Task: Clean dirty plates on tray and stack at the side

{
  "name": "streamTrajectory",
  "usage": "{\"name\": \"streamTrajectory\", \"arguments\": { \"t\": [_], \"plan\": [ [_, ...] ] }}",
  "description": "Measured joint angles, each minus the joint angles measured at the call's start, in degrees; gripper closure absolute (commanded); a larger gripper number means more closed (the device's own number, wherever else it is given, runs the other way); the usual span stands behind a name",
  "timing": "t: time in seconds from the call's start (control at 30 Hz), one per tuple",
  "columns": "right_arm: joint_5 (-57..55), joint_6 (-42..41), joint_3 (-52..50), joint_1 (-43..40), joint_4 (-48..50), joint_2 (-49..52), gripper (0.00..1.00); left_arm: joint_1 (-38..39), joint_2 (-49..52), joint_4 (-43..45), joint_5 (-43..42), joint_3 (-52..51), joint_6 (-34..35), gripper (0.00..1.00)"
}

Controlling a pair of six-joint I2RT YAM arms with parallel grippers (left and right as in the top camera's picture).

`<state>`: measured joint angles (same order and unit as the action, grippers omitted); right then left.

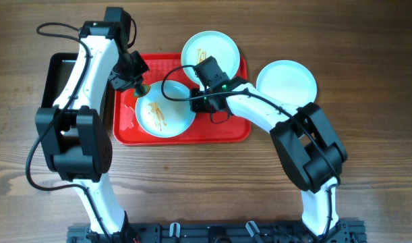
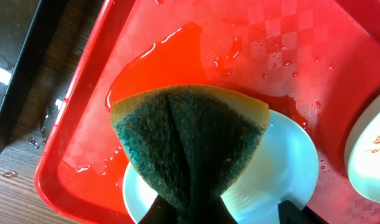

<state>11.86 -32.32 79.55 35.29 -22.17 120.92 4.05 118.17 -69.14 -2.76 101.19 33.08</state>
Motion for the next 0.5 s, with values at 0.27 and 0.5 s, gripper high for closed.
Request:
{"name": "streamTrajectory", "arguments": {
  "t": [0.27,0.5],
  "plan": [
    [1.81,-0.85,0.02,0.74,2.14,0.96,0.96,0.00,0.00,1.11,0.17,0.00,0.00,0.96],
    [1.33,-12.57,0.02,0.74,1.66,0.96,0.96,0.13,0.00,1.53,0.37,-2.08,0.00,0.96]
  ]
}}
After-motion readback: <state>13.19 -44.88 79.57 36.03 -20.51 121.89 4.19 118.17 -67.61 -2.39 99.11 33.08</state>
